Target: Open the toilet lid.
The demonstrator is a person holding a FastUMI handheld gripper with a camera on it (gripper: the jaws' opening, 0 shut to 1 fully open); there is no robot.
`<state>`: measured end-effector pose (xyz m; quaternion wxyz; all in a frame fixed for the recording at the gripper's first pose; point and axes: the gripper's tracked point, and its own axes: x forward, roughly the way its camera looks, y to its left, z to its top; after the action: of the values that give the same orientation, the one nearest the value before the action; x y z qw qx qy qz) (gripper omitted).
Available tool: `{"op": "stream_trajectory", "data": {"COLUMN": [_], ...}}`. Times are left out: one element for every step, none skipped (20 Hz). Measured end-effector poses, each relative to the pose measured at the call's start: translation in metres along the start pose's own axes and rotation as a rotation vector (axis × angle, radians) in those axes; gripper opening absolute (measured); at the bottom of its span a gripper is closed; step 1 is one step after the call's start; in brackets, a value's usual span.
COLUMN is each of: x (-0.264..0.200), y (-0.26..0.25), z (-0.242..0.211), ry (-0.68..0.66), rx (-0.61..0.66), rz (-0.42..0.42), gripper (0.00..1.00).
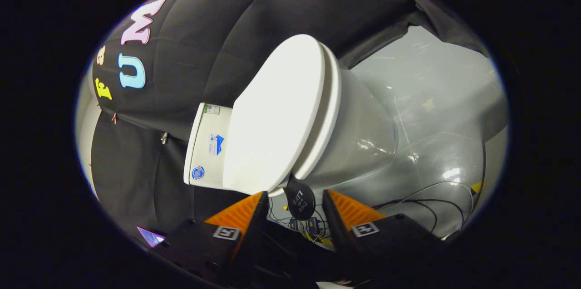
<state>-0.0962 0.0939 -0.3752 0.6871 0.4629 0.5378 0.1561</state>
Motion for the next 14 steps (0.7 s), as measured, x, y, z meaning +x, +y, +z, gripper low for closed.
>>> {"op": "stream_trajectory", "data": {"x": [0.005, 0.006, 0.005, 0.011, 0.001, 0.002, 0.003, 0.002, 0.001, 0.002, 0.0, -0.002, -0.004, -0.006], "y": [-0.008, -0.004, 0.0, 0.003, -0.002, 0.0, -0.001, 0.002, 0.002, 0.004, 0.006, 0.008, 0.01, 0.014], "z": [0.001, -0.003, -0.005, 0.002, -0.002, -0.008, -0.007, -0.008, -0.008, -0.007, -0.007, -0.005, -0.005, -0.003], "ry": [-0.008, 0.012, 0.035, 0.035, 0.034, 0.05, 0.045, 0.049, 0.047, 0.038, 0.043, 0.035, 0.04, 0.036], "rx": [-0.003, 0.006, 0.015, 0.007, 0.011, -0.003, -0.03, -0.047, -0.069, -0.066, -0.082, -0.085, -0.079, -0.078], "rz": [-0.025, -0.007, 0.015, 0.02, 0.021, 0.023, 0.022, 0.019, 0.008, 0.006, 0.003, 0.004, 0.003, -0.002], "gripper": [0.49, 0.33, 0.3, 0.27, 0.13, 0.12, 0.12, 0.12, 0.12, 0.12, 0.05, 0.05, 0.05, 0.05]}}
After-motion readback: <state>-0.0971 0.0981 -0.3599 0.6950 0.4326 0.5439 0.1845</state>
